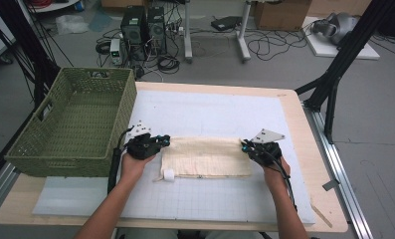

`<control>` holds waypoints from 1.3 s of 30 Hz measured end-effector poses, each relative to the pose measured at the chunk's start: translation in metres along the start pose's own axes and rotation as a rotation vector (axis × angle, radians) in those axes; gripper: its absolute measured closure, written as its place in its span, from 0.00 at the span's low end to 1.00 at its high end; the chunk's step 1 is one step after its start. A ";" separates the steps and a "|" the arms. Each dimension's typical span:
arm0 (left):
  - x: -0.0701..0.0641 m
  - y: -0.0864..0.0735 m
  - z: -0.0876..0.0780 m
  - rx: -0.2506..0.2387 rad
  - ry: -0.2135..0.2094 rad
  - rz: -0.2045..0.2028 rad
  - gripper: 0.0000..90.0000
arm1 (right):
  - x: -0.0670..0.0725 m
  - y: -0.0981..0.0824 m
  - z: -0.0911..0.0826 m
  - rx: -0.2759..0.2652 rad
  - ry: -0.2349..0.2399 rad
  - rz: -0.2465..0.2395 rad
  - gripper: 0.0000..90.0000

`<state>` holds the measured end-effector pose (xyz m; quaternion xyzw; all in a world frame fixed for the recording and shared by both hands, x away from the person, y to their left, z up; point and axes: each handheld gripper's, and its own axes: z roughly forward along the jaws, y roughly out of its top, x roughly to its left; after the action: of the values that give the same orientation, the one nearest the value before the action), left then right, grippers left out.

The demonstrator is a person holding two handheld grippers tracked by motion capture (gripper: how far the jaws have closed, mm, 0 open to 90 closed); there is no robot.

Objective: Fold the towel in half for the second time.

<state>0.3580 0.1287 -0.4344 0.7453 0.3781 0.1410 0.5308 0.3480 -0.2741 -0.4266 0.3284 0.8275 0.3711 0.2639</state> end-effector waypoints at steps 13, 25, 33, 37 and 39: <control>-0.020 -0.012 -0.023 0.027 -0.037 0.065 0.94 | 0.017 -0.018 -0.025 -0.071 0.047 0.009 0.90; -0.033 -0.031 -0.031 0.086 -0.063 0.093 0.93 | 0.030 -0.031 -0.042 -0.051 0.092 -0.008 0.90; -0.038 -0.031 -0.035 0.074 -0.082 0.095 0.71 | 0.030 -0.040 -0.046 -0.037 0.107 0.032 0.87; -0.035 -0.023 -0.043 -0.018 -0.074 0.037 0.51 | 0.028 -0.039 -0.053 -0.041 0.115 0.013 0.88; -0.033 -0.020 -0.045 -0.045 -0.064 0.036 0.51 | 0.028 -0.038 -0.056 -0.039 0.121 0.001 0.91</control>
<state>0.2996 0.1387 -0.4277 0.7439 0.3442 0.1349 0.5566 0.2790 -0.2972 -0.4294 0.3005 0.8344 0.4064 0.2197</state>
